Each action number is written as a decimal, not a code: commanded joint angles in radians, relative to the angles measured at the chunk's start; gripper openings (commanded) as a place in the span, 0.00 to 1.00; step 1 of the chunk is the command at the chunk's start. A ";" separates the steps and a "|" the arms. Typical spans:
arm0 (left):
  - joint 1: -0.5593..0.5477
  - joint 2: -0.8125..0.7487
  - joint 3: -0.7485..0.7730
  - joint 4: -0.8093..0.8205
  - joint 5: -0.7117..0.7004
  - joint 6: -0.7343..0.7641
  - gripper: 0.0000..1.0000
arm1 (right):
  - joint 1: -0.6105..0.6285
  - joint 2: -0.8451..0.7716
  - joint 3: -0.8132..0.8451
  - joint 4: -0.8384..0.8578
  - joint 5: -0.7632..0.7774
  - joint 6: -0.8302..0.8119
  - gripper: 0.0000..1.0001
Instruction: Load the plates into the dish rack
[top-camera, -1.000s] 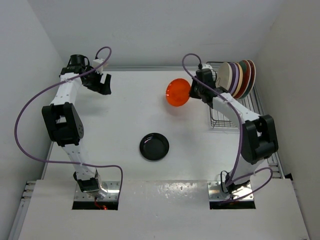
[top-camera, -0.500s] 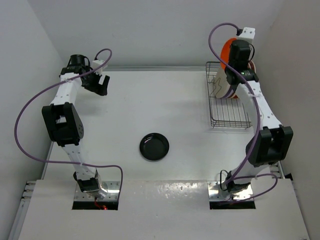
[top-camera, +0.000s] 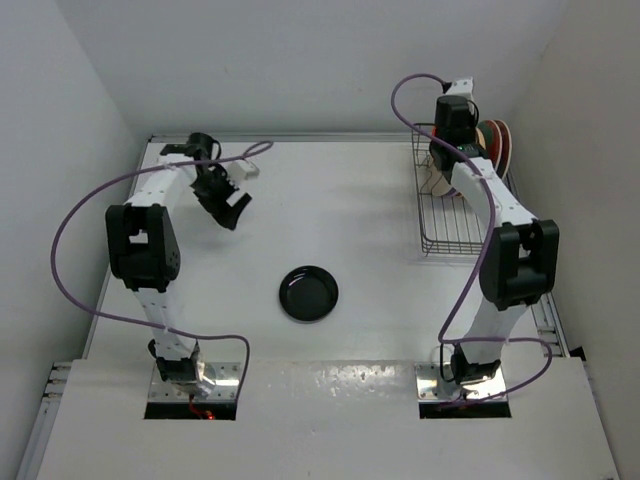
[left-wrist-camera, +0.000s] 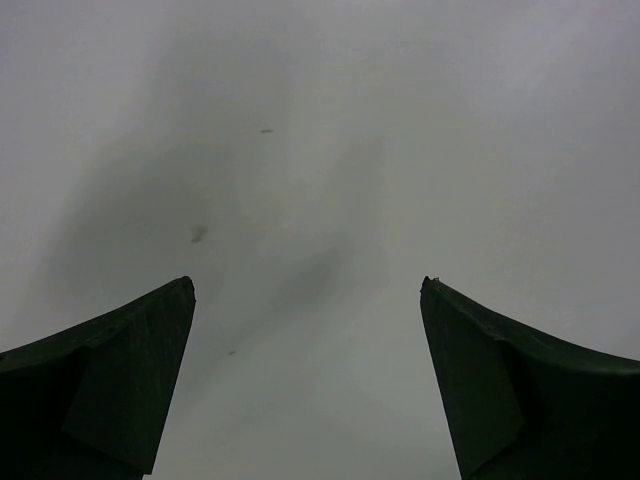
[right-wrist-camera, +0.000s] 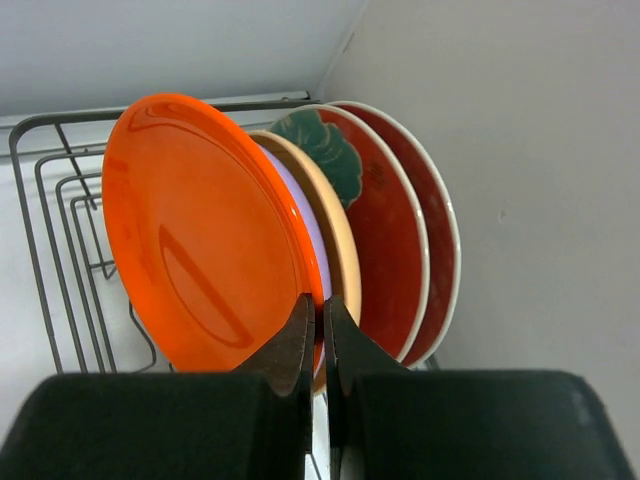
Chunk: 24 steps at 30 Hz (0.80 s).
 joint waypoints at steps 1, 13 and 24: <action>-0.053 -0.020 -0.067 -0.110 0.099 0.076 1.00 | 0.000 0.008 0.000 0.073 0.042 -0.023 0.00; -0.186 0.011 -0.116 -0.110 0.211 0.003 1.00 | 0.066 0.137 0.004 0.320 0.272 -0.290 0.00; -0.236 0.031 -0.087 -0.101 0.212 -0.039 1.00 | 0.143 0.165 -0.060 0.461 0.389 -0.367 0.00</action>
